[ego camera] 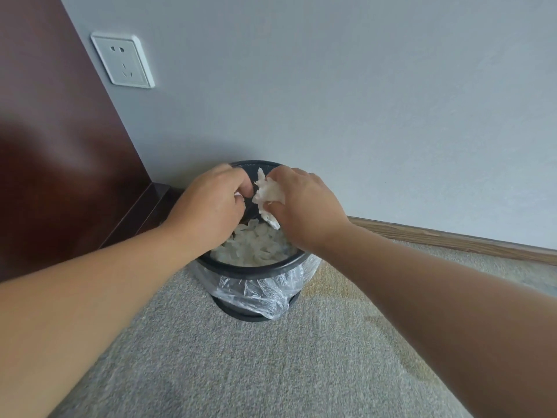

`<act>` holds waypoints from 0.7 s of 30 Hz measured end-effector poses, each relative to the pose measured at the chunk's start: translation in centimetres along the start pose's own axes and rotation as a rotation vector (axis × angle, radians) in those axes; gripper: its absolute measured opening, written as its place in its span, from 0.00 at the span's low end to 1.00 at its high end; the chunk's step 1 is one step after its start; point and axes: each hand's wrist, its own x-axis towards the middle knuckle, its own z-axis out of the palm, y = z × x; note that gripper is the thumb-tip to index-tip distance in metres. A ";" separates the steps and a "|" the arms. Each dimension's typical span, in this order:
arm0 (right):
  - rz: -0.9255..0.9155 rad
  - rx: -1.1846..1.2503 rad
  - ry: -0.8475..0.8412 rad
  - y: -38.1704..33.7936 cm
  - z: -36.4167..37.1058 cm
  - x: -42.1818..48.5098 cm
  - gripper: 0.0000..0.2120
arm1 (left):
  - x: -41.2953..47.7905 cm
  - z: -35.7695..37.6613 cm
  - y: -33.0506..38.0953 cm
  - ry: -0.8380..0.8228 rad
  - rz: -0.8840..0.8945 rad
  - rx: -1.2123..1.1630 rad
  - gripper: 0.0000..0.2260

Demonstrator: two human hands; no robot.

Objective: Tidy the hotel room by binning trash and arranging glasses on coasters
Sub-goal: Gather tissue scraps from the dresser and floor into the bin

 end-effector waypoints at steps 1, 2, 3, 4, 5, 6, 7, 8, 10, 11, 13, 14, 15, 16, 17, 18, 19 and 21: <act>0.007 -0.031 -0.024 0.1 0.4 0.2 0.15 | 0.0 0.4 -0.3 -0.023 -0.023 0.013 0.08; 0.009 -0.064 -0.043 0.2 0.9 0.4 0.15 | 0.0 0.8 -0.5 -0.051 -0.048 0.026 0.08; 0.008 -0.097 -0.060 0.4 1.4 0.4 0.15 | -0.2 1.2 -0.7 -0.079 -0.071 0.041 0.08; 0.009 -0.127 -0.078 0.7 1.9 0.5 0.16 | -0.4 1.6 -0.8 -0.104 -0.093 0.056 0.08; 0.012 -0.149 -0.101 1.0 2.4 0.4 0.18 | -0.6 1.9 -0.9 -0.124 -0.112 0.071 0.08; 0.021 -0.158 -0.127 1.3 2.8 0.3 0.21 | -0.8 2.2 -1.0 -0.143 -0.127 0.084 0.08; 0.033 -0.151 -0.152 1.6 3.1 0.2 0.25 | -1.1 2.4 -1.0 -0.165 -0.140 0.092 0.08; 0.044 -0.134 -0.165 1.8 3.3 -0.1 0.29 | -1.4 2.6 -0.9 -0.188 -0.146 0.092 0.07; 0.043 -0.104 -0.152 2.2 3.3 -0.6 0.32 | -2.0 2.8 -0.8 -0.228 -0.134 0.084 0.07; 0.032 -0.096 -0.135 2.3 3.2 -0.8 0.31 | -2.3 2.8 -0.7 -0.239 -0.121 0.088 0.07; 0.012 -0.081 -0.111 2.3 2.4 -1.3 0.28 | -2.4 2.4 -0.4 -0.265 -0.103 0.107 0.11; 0.006 -0.072 -0.112 2.2 1.7 -1.5 0.27 | -2.5 2.0 -0.1 -0.292 -0.106 0.121 0.14; 0.005 -0.060 -0.117 2.1 0.9 -1.7 0.27 | -2.5 1.6 0.3 -0.327 -0.115 0.138 0.18; 0.006 -0.048 -0.121 1.8 -0.2 -1.8 0.27 | -2.4 0.9 0.9 -0.358 -0.124 0.157 0.21; 0.007 -0.041 -0.125 1.5 -1.3 -1.9 0.27 | -2.2 0.2 1.5 -0.384 -0.131 0.176 0.23; 0.008 -0.038 -0.131 1.1 -2.7 -2.1 0.27 | -2.1 -0.8 2.2 -0.403 -0.141 0.194 0.24; 0.009 -0.036 -0.137 0.5 -4.2 -2.1 0.27 | -1.9 -1.9 2.9 -0.414 -0.149 0.209 0.25; 0.020 -0.027 -0.144 -0.7 -7.7 -2.2 0.26 | -1.4 -4.8 4.8 -0.414 -0.165 0.227 0.26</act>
